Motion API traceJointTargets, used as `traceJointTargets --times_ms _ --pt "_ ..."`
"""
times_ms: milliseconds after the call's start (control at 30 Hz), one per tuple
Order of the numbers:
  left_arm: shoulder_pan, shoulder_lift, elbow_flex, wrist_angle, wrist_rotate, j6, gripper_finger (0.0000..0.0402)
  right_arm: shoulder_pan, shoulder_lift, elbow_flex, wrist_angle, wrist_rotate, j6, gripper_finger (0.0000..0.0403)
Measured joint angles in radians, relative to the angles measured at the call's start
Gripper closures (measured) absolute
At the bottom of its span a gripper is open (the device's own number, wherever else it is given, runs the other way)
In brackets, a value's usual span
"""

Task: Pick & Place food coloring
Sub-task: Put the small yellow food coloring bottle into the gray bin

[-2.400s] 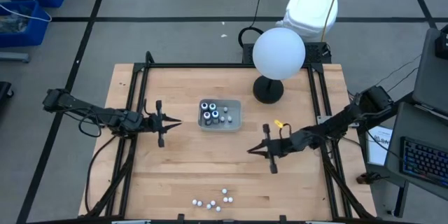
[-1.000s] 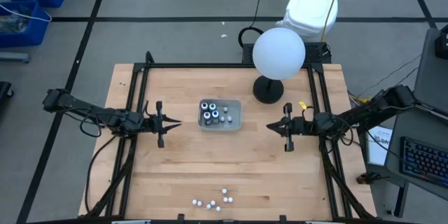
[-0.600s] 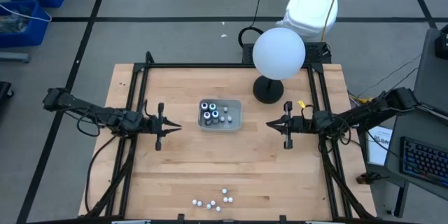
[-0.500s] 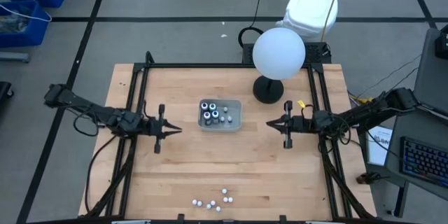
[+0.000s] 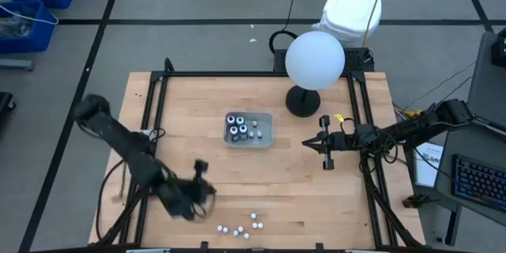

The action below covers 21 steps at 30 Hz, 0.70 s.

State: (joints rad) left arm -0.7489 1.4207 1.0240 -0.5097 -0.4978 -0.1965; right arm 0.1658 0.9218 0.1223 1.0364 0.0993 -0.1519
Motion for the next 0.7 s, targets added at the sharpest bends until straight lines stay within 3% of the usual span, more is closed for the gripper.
traceJointTargets --times_ms 167,267,333,433,700 --pt "-0.033 0.217 0.222 -0.127 0.152 -0.137 0.0397 0.0 0.0 0.0 0.06 0.0 0.005 0.0403" --pt "-0.034 0.293 0.327 -0.14 0.27 -0.186 0.0396 0.0 0.0 0.0 0.054 0.0 -0.028 0.0403" --pt "-0.032 0.322 0.379 -0.147 0.288 -0.239 0.0386 0.0 0.0 0.0 0.048 0.0 -0.033 0.0403" --pt "-0.008 0.352 0.425 -0.174 0.316 -0.368 0.0361 0.0 0.0 0.0 0.046 0.0 -0.029 0.0403" --pt "0.048 0.469 0.428 -0.195 0.578 -0.54 0.0276 0.0 0.001 0.0 0.021 0.0 -0.035 0.0403"
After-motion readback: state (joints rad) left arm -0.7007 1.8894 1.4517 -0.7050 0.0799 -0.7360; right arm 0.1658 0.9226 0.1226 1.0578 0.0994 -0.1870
